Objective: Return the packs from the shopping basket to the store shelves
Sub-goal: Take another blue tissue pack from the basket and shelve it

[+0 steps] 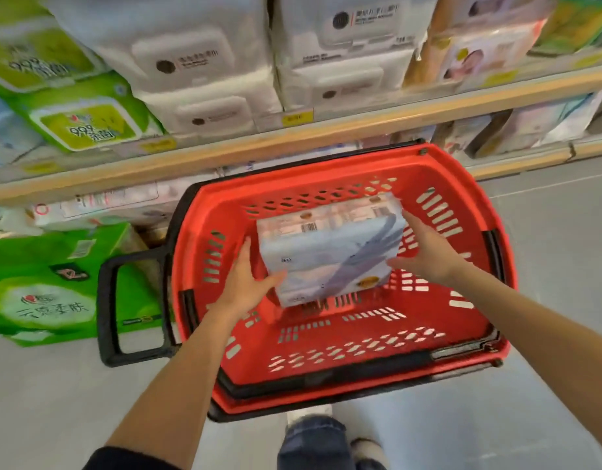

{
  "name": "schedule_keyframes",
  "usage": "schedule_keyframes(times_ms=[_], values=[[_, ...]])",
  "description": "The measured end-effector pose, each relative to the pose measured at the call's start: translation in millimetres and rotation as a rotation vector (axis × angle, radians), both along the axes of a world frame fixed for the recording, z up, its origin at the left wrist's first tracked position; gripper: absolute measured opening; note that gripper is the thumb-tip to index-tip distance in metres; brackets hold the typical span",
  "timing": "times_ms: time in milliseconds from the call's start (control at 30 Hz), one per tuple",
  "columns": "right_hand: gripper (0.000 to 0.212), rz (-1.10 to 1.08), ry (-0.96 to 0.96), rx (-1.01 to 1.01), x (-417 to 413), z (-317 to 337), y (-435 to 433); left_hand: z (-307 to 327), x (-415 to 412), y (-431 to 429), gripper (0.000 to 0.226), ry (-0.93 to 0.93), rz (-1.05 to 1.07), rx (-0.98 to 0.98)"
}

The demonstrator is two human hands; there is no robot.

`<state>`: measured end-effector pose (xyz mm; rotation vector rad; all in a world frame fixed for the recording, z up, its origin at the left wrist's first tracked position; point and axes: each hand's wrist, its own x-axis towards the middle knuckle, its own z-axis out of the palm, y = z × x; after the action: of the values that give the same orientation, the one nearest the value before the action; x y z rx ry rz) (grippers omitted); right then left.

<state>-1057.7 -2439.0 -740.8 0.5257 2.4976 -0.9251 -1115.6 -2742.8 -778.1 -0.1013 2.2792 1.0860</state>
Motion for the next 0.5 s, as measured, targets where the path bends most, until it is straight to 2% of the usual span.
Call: schedule_keyframes(times_ms=[67, 133, 200, 300, 333, 433, 500], values=[[0.1, -0.03, 0.019, -0.035, -9, -17, 4, -21, -12, 4, 0.122, -0.052, 0.125, 0.055], [0.104, -0.115, 0.005, -0.105, -17, -29, 7, -29, -22, 12, 0.116, -0.097, 0.227, 0.108], [0.109, -0.23, -0.015, -0.218, -23, -38, 9, -35, -29, 17, 0.121, -0.118, 0.28, 0.144], [0.098, -0.331, -0.001, -0.336, -24, -45, 7, -36, -35, 18, 0.131, -0.162, 0.28, 0.186], [0.095, -0.342, -0.007, -0.362, -24, -44, 6, -34, -36, 19, 0.127, -0.186, 0.26, 0.196], [0.095, -0.343, -0.024, -0.398, -24, -43, 6, -28, -39, 21, 0.089, -0.19, 0.162, 0.237], [0.089, -0.358, -0.029, -0.39, -24, -41, 5, -28, -40, 19, 0.075, -0.179, 0.141, 0.255]])
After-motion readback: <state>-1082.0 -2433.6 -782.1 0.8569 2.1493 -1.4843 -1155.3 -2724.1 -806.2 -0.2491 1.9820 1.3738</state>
